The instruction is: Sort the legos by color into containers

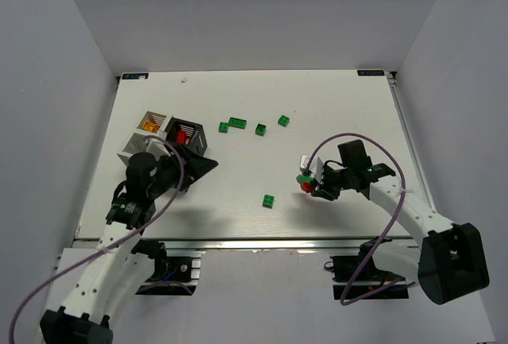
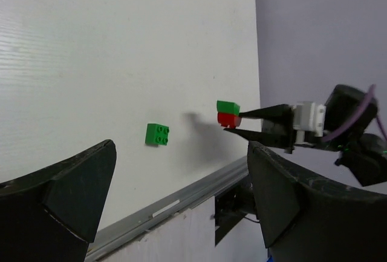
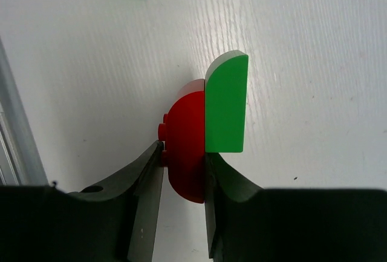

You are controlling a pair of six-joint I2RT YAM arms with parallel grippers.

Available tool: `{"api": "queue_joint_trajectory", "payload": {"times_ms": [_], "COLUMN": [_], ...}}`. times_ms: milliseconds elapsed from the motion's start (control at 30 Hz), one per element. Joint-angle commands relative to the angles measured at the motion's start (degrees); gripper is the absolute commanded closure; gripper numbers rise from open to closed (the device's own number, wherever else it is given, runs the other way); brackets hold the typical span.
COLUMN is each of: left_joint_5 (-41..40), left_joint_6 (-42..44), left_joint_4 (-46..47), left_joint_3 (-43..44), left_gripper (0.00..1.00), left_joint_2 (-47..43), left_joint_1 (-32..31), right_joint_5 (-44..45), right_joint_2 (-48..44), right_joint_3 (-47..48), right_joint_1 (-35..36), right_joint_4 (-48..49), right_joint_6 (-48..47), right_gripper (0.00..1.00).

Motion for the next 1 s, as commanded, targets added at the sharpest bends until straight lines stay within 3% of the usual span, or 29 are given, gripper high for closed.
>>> {"api": "queue_joint_trajectory", "payload": {"times_ms": [0,200,500,967], "left_joint_5": [-7.3,-12.3,-15.3,-13.2], "left_joint_6": [-0.9,-0.9,4.2,4.4], "left_joint_4": [4.5,10.1,18.0,25.0], "left_joint_3": [2.2,4.5,8.2,10.4], "left_gripper": [0.02,0.09,0.10,0.10], "left_joint_2": [4.4,15.0,25.5,33.3], "left_joint_1": [-9.0,-20.3,-32.5,-38.4], "right_joint_5": [-6.4,-9.1,-8.9,-7.2], "right_joint_2": [-2.1,-4.4,-6.5,-6.2], "right_joint_3": [3.3,6.8,8.5,9.7], "right_joint_1": [0.6,2.7,8.9,13.8], "right_joint_4": [-3.9,-6.9,-11.2,-11.2], "right_joint_6": [-5.1,-7.9,-13.1,-15.3], "right_gripper": [0.98,0.98,0.98,0.98]}}
